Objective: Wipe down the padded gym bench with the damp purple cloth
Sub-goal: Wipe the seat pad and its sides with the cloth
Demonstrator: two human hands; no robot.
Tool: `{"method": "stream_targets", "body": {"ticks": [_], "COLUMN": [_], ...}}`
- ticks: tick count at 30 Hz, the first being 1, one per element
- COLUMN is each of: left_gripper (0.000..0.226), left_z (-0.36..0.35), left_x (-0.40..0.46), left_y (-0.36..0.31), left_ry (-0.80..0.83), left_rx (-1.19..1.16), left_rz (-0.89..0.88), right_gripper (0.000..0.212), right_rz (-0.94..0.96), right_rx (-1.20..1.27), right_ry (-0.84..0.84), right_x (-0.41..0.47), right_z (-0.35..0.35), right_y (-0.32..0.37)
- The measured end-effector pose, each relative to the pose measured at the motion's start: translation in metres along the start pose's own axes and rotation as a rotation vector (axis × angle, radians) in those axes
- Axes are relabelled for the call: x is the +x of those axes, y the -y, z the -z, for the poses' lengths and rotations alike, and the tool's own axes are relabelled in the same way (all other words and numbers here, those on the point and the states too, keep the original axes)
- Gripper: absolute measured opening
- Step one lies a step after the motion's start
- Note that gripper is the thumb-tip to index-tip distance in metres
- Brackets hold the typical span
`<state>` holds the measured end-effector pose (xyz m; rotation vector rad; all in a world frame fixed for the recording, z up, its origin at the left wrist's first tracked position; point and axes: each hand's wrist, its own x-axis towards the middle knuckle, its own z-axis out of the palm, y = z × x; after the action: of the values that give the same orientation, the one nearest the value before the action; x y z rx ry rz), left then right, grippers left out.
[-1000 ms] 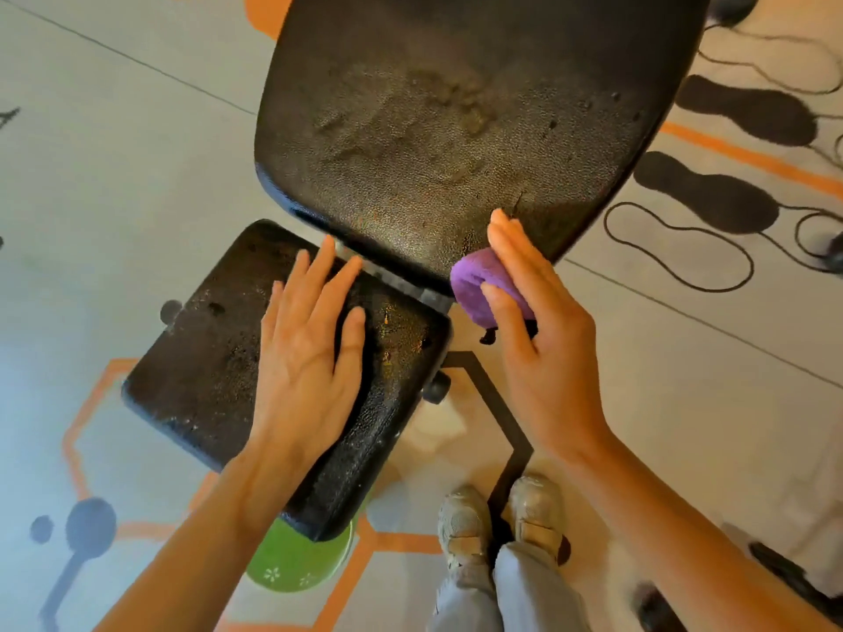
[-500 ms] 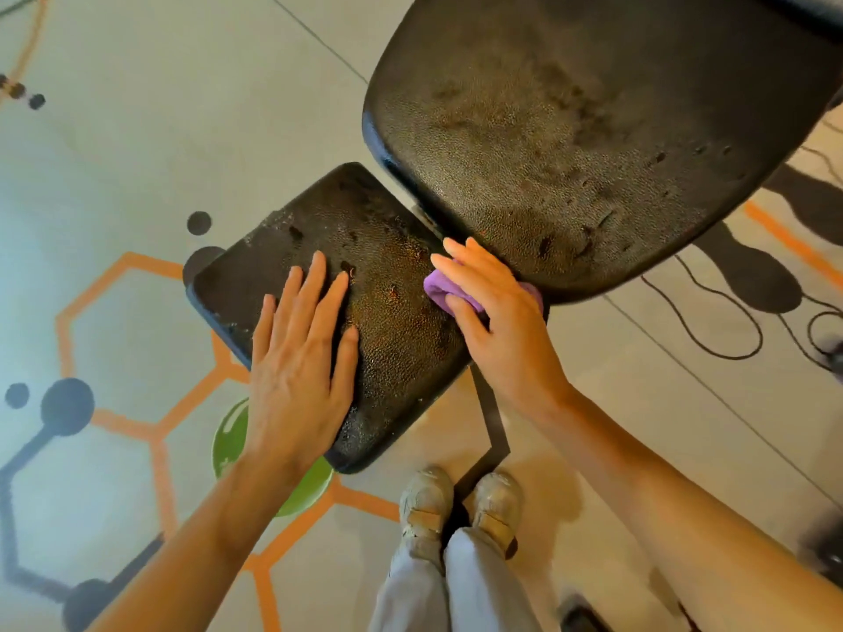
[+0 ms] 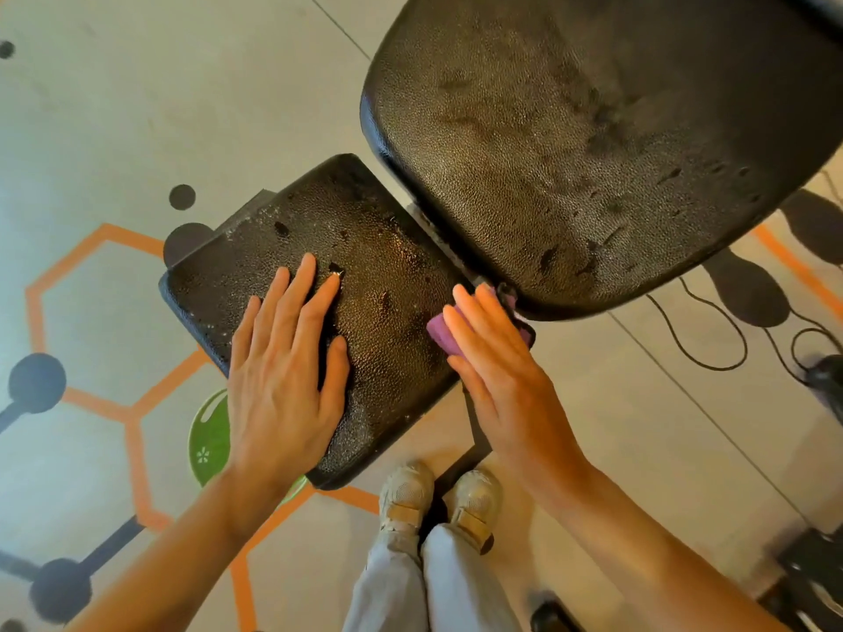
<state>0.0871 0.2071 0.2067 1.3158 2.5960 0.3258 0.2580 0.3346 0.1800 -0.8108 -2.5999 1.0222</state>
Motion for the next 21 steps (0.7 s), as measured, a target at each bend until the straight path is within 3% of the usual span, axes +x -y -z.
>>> {"method": "stream_targets", "body": {"ticks": [7, 13, 18, 21], "left_gripper": [0.05, 0.05, 0.051, 0.051], "left_z": [0.001, 0.0, 0.001, 0.001], "left_x": [0.0, 0.0, 0.002, 0.003], "left_y": [-0.002, -0.003, -0.003, -0.003], "left_ry": [0.002, -0.004, 0.009, 0.017], "left_rx": [0.015, 0.014, 0.013, 0.016], "left_rz": [0.01, 0.016, 0.02, 0.02], "right_gripper": [0.042, 0.049, 0.044, 0.044], "right_rz": [-0.013, 0.02, 0.022, 0.051], "right_rx": [-0.065, -0.064, -0.118, -0.18], "right_ry": [0.068, 0.112, 0.071, 0.068], "right_x": [0.097, 0.019, 0.123, 0.102], "right_z": [-0.014, 0.013, -0.022, -0.018], "right_y": [0.01, -0.008, 0.017, 0.011]}}
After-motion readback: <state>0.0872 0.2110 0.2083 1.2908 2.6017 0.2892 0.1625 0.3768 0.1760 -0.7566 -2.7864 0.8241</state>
